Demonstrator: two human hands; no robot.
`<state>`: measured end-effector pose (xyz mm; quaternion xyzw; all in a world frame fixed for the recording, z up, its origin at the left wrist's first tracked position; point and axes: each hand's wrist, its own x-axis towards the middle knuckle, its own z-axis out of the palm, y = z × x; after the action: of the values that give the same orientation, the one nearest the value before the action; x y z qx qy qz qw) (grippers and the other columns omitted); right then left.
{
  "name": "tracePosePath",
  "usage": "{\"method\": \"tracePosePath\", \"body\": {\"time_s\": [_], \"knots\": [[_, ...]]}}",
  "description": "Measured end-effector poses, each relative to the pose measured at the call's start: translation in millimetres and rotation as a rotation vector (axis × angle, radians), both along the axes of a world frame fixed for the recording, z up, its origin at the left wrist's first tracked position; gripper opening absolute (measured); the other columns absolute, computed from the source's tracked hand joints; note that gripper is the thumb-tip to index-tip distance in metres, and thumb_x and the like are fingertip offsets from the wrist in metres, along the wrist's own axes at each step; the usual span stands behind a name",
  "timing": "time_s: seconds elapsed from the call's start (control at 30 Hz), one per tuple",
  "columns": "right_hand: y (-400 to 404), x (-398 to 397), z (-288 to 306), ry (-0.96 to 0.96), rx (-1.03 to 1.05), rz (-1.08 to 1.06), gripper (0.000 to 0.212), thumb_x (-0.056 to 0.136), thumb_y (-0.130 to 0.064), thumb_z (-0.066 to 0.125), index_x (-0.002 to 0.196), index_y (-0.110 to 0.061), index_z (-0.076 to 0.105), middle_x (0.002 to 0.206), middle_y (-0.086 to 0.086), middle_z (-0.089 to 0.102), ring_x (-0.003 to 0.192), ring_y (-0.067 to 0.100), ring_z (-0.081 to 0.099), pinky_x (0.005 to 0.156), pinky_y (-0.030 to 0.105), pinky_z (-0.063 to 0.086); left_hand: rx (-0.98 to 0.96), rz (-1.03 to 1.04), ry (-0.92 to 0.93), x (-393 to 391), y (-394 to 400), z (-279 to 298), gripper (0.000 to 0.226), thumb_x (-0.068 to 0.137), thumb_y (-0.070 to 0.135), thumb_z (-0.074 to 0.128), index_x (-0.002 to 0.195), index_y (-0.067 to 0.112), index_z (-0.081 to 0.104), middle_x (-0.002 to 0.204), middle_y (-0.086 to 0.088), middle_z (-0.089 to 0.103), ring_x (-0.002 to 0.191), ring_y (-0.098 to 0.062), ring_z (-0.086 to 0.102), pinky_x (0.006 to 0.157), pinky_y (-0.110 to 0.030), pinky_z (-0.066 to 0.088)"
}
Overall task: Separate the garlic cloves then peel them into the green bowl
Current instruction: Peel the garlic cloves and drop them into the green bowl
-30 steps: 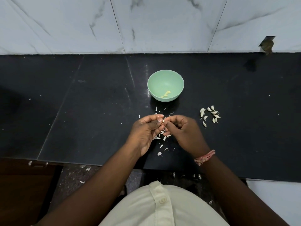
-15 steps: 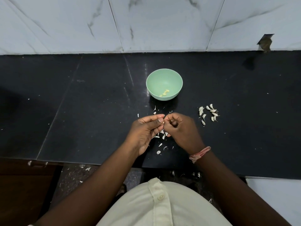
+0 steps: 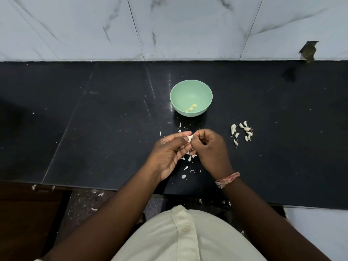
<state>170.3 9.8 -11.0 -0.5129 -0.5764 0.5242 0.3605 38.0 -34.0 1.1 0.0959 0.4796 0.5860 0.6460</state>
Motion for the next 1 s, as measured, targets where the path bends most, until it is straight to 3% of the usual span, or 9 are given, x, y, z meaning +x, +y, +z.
{"method": "tracePosePath", "body": {"time_s": [0.13,0.23,0.33,0.47,0.63,0.8,0.9,1.0], "knots": [[4,3,-4,-0.069,0.006,-0.073,0.007,0.089,-0.005,0.064,0.083,-0.009,0.067,0.075,0.008,0.073,0.061,0.024,0.073,0.058,0.032,0.057,-0.026,0.009,-0.002,1,-3,-4,0.016,0.093,-0.007,0.062,0.106,-0.005,0.071,0.090,-0.016,0.074,0.078,-0.015,0.072,0.076,-0.022,0.061],[7,8,-14,-0.164,-0.018,-0.005,0.010,0.089,-0.011,0.066,0.083,-0.018,0.070,0.075,0.000,0.073,0.063,0.017,0.074,0.070,0.043,0.062,-0.080,0.053,0.011,2,-6,-14,0.017,0.092,-0.005,0.065,0.108,-0.005,0.071,0.090,-0.015,0.074,0.079,-0.016,0.073,0.074,-0.023,0.061],[0,8,-23,-0.230,-0.053,0.066,0.018,0.091,-0.005,0.061,0.087,-0.018,0.072,0.074,0.001,0.074,0.065,0.015,0.074,0.072,0.041,0.062,-0.153,0.076,0.023,4,-11,-26,0.018,0.091,-0.005,0.066,0.109,-0.004,0.070,0.092,-0.015,0.074,0.077,-0.017,0.074,0.072,-0.024,0.062],[-10,7,-25,-0.200,-0.125,0.040,0.026,0.094,0.000,0.053,0.094,-0.014,0.075,0.081,0.004,0.076,0.067,0.013,0.075,0.066,0.027,0.059,-0.177,0.100,0.009,3,-15,-33,0.017,0.091,-0.006,0.065,0.107,-0.002,0.070,0.093,-0.018,0.075,0.081,-0.022,0.075,0.070,-0.027,0.062],[-13,9,-26,-0.180,-0.078,0.039,0.015,0.085,-0.026,0.067,0.095,-0.025,0.078,0.085,-0.011,0.077,0.081,0.008,0.074,0.080,0.044,0.063,-0.122,0.113,-0.016,4,-16,-33,0.017,0.091,-0.009,0.062,0.105,-0.003,0.068,0.094,-0.017,0.076,0.082,-0.022,0.075,0.075,-0.028,0.063],[-15,6,-21,-0.238,0.008,0.020,0.014,0.088,-0.017,0.069,0.094,-0.023,0.080,0.085,-0.010,0.076,0.078,0.005,0.070,0.082,0.036,0.059,-0.065,0.142,0.006,6,-14,-31,0.018,0.088,-0.012,0.063,0.103,-0.004,0.068,0.095,-0.017,0.075,0.088,-0.023,0.075,0.079,-0.027,0.062],[-16,4,-21,-0.243,0.008,0.020,0.019,0.084,-0.023,0.061,0.091,-0.024,0.078,0.085,-0.009,0.074,0.077,0.008,0.071,0.082,0.038,0.060,-0.057,0.165,0.014,6,-14,-32,0.021,0.088,-0.013,0.064,0.107,-0.006,0.067,0.097,-0.019,0.074,0.087,-0.023,0.074,0.076,-0.026,0.061],[-17,1,-21,-0.198,-0.026,0.017,0.013,0.083,-0.028,0.066,0.087,-0.024,0.078,0.078,-0.008,0.075,0.071,0.010,0.072,0.076,0.042,0.061,-0.046,0.167,0.020,6,-14,-30,0.021,0.088,-0.013,0.063,0.108,-0.007,0.066,0.096,-0.018,0.074,0.088,-0.022,0.075,0.075,-0.025,0.061]]}}
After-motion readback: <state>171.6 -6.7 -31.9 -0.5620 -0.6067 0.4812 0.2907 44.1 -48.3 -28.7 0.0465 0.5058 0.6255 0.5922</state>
